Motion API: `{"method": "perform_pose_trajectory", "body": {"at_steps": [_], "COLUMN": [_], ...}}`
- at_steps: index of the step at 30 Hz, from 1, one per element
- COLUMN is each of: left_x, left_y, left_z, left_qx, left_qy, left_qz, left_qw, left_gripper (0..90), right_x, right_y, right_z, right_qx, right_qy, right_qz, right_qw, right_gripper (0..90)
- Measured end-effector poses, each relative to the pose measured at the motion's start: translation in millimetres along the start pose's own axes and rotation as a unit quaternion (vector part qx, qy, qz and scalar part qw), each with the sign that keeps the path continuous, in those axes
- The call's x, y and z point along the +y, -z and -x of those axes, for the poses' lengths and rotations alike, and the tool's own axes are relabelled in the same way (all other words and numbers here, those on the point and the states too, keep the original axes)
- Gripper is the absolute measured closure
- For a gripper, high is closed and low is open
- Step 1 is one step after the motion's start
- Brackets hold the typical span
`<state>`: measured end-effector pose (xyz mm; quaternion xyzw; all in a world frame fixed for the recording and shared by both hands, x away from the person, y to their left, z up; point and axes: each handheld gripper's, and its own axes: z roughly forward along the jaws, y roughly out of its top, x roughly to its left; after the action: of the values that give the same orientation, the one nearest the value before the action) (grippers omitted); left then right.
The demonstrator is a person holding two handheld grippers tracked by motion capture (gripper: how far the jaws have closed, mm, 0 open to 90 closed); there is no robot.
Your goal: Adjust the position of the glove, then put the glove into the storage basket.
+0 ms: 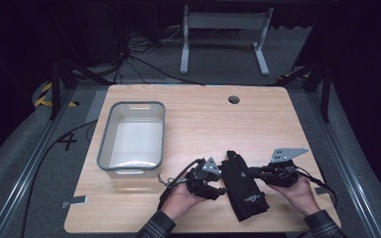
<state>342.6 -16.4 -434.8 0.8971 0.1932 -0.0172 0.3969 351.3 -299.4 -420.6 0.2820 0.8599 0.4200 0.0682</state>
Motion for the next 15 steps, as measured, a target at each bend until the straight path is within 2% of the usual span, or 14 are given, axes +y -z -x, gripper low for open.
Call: {"method": "perform_pose_trajectory", "body": {"at_steps": [2,3,5,6,7,8,12,15], "left_x": [0.0,0.3,0.5,0.9,1.8,3.0,8.5,10.3], "left_y": [-1.9,-5.6,-8.2,-11.1,-15.8,-19.8,-33.7,-33.7], "left_z": [1.3,2.4,3.6,4.9,6.7,7.9,8.0,1.0], "left_qx": [-0.001,-0.001,-0.004,-0.006,-0.007,-0.009,-0.006,0.004], "left_qy": [0.0,0.001,0.003,0.001,0.0,-0.003,-0.003,0.001], "left_qz": [0.0,0.001,-0.005,-0.012,-0.016,-0.017,-0.025,-0.026], "left_qw": [1.0,1.0,1.0,0.9999,0.9998,0.9998,0.9997,0.9997], "left_gripper": [52.3,56.5,60.8,62.6,62.6,64.3,67.7,68.8], "right_x": [-5.2,-13.7,-16.6,-23.9,-23.9,-28.0,-35.3,-35.5], "right_y": [3.0,5.6,5.3,3.0,3.0,1.2,-4.8,-7.2], "right_z": [4.9,11.8,13.5,16.7,16.7,18.0,14.8,12.9], "right_qx": [-0.005,-0.007,-0.009,-0.011,-0.011,-0.01,0.009,0.021], "right_qy": [-0.002,-0.007,-0.008,-0.007,-0.007,-0.006,0.0,0.001], "right_qz": [-0.003,-0.017,-0.025,-0.048,-0.048,-0.061,-0.089,-0.089], "right_qw": [1.0,0.9998,0.9996,0.9988,0.9988,0.9981,0.996,0.9958], "right_gripper": [87.8,89.3,89.4,89.5,89.5,89.5,89.6,89.7]}}
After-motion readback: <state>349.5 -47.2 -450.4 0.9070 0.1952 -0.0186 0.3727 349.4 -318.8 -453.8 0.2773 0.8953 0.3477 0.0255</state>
